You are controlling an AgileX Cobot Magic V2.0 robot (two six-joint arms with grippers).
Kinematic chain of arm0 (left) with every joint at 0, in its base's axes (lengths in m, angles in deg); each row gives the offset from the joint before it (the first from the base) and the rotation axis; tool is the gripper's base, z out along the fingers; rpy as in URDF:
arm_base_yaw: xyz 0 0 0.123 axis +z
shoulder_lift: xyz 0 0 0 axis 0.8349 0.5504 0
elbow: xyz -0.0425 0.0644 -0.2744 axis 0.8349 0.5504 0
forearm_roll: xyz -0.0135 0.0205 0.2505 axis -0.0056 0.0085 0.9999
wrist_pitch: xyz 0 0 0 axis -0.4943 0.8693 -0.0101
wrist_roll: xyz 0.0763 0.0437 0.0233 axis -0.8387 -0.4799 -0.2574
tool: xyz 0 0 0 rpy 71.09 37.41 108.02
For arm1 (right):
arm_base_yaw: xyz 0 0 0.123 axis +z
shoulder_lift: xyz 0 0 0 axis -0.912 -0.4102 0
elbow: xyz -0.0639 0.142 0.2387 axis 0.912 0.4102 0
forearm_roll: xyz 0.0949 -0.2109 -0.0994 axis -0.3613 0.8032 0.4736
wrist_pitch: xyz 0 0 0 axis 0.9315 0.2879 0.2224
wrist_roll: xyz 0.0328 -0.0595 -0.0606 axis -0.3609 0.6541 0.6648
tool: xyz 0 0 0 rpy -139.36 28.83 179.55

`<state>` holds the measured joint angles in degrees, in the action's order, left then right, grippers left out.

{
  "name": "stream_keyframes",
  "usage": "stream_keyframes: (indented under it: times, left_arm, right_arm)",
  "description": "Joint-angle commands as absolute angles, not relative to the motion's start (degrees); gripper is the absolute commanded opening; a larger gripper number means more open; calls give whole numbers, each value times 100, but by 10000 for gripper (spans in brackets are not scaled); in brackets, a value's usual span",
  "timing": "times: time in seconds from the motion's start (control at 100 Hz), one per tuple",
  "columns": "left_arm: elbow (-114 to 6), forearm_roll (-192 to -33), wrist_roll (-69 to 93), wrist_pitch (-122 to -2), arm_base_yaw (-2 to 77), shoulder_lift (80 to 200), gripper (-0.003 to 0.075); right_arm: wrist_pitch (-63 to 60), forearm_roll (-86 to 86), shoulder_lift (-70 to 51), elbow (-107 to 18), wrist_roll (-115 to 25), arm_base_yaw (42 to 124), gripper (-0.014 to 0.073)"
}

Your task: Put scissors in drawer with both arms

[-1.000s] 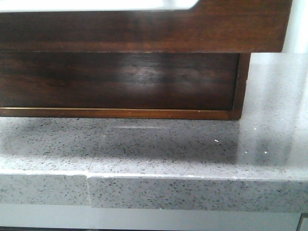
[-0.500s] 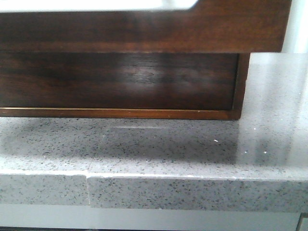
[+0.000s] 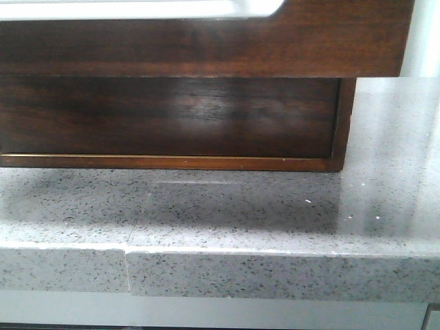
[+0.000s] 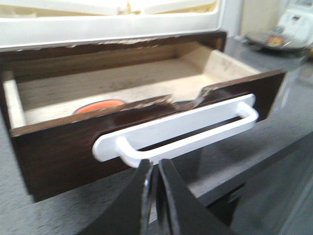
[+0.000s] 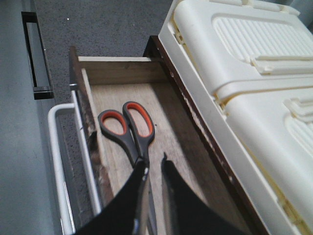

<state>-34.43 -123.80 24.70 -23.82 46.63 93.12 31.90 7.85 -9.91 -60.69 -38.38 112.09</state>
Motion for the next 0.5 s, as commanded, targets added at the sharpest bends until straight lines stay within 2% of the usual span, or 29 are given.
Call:
stream_keyframes:
  times: [0.0,0.16,0.23,0.27,0.49]
  left_arm:
    - [-3632,-12195,2467,-2714,4642,9398,-20]
    - [-3632,-11858,2467,-2714,4642,9398,-20]
    - [-3632,-11858,2467,-2714,4642,9398,-20]
    - [-3632,-11880,2467,-2714,4642,9398,-20]
    - [-3632,-11903,2467,-2861,4642,9398,-20]
  right_arm:
    - [2685,876,13,-5458,-3921,11208,28]
    - [2422,1704,1711,-3976,-5021,11208,18]
    - [2422,2102,2378,-3483,-5327,11208,-38]
    - [2396,2235,2679,-3289,-5346,11208,-71]
    - [2048,2677,3876,-2758,-5346,11208,-66]
